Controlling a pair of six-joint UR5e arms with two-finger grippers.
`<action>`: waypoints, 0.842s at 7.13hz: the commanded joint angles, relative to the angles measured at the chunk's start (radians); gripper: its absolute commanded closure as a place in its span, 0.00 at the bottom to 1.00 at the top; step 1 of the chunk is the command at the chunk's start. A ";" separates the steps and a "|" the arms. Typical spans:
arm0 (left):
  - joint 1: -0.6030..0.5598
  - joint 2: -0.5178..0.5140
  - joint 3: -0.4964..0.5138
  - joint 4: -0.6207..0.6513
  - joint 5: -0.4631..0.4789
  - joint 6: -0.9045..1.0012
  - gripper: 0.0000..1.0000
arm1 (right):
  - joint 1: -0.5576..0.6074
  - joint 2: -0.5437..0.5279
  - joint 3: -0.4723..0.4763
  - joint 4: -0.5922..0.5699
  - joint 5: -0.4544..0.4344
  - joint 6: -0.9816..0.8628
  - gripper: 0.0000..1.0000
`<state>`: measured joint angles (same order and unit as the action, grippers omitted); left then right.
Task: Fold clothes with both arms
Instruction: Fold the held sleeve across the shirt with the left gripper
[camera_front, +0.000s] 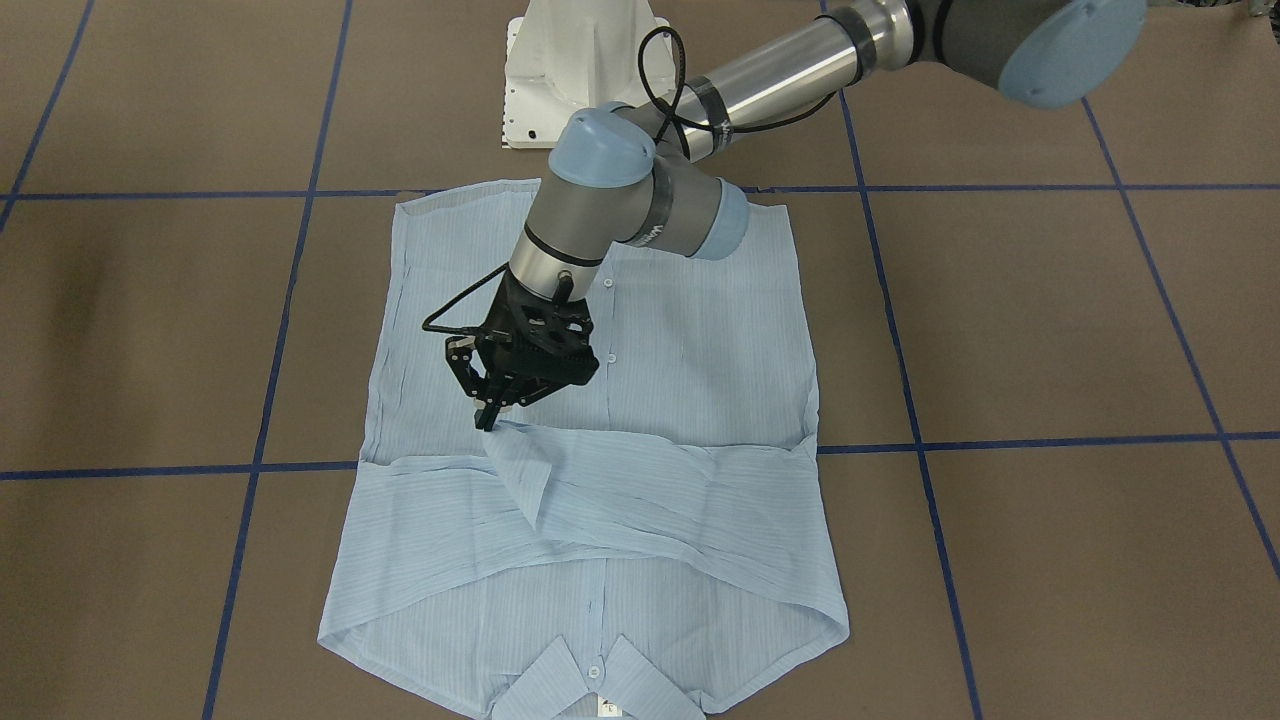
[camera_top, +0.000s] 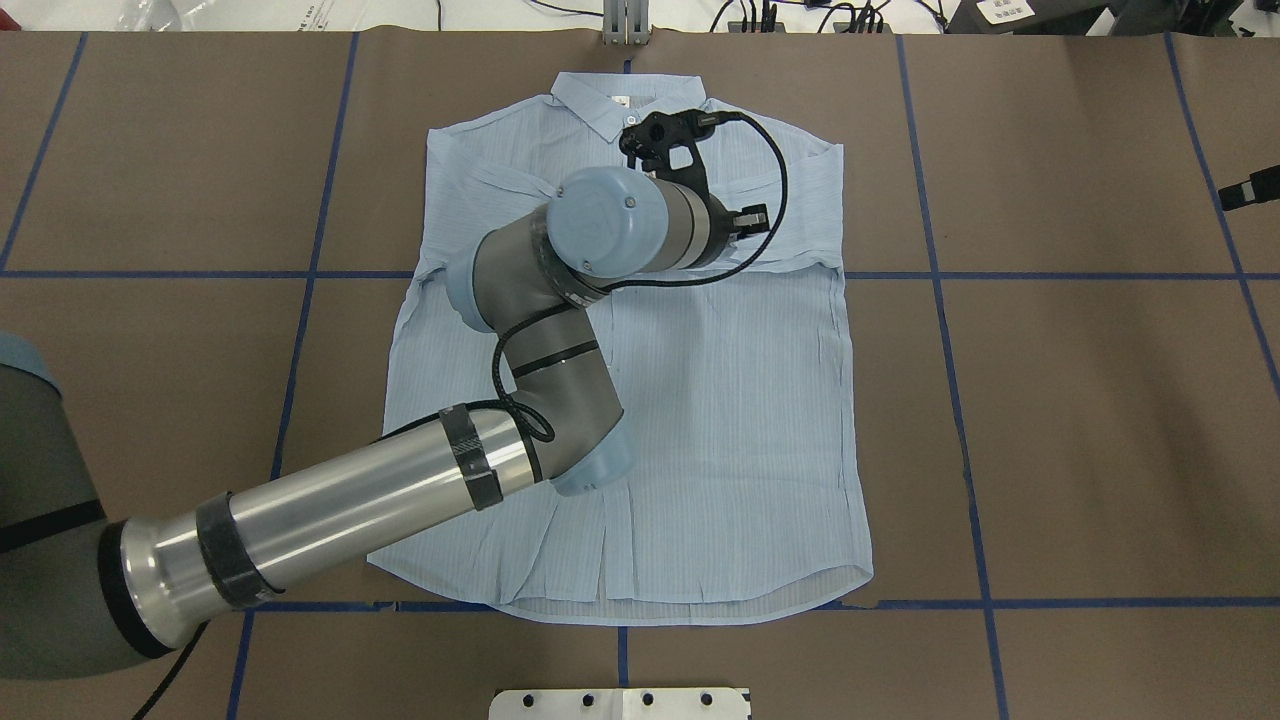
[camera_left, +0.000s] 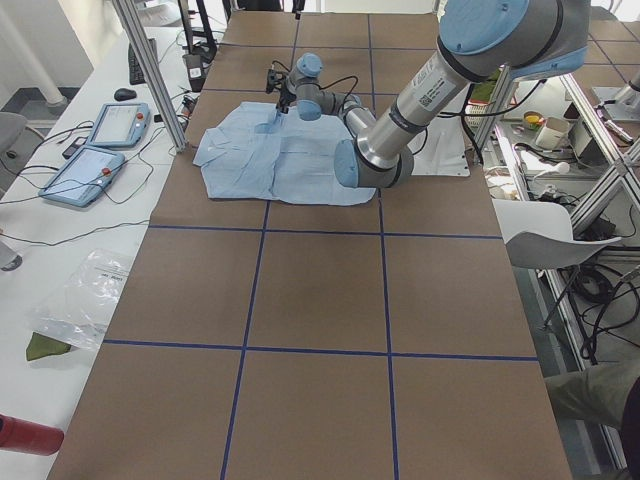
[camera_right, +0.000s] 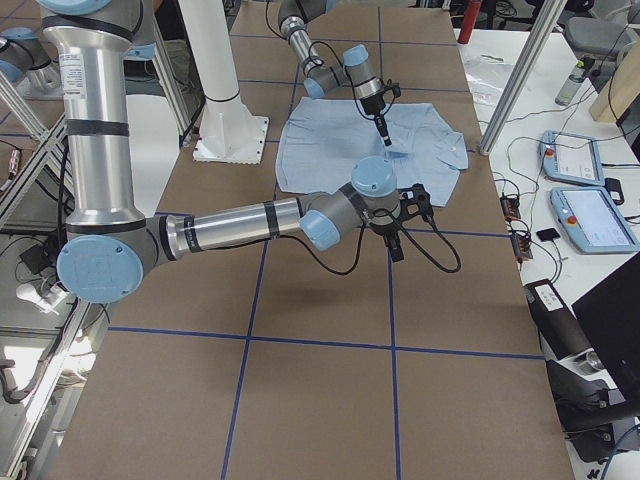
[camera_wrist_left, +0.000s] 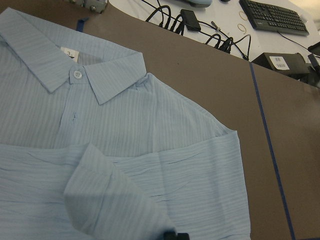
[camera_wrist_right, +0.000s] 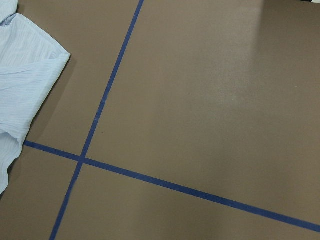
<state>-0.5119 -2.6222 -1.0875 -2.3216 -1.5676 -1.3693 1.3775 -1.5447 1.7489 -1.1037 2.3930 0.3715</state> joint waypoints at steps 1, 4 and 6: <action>0.036 -0.025 0.017 0.002 0.067 0.015 0.00 | 0.000 0.002 0.004 0.001 0.000 0.027 0.00; 0.011 0.000 -0.125 0.230 -0.029 0.156 0.00 | -0.070 0.012 0.014 0.083 -0.012 0.215 0.00; -0.014 0.165 -0.318 0.287 -0.064 0.246 0.00 | -0.226 0.009 0.105 0.142 -0.153 0.472 0.00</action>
<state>-0.5099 -2.5570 -1.2784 -2.0871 -1.6091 -1.1962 1.2485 -1.5333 1.7958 -0.9897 2.3218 0.6866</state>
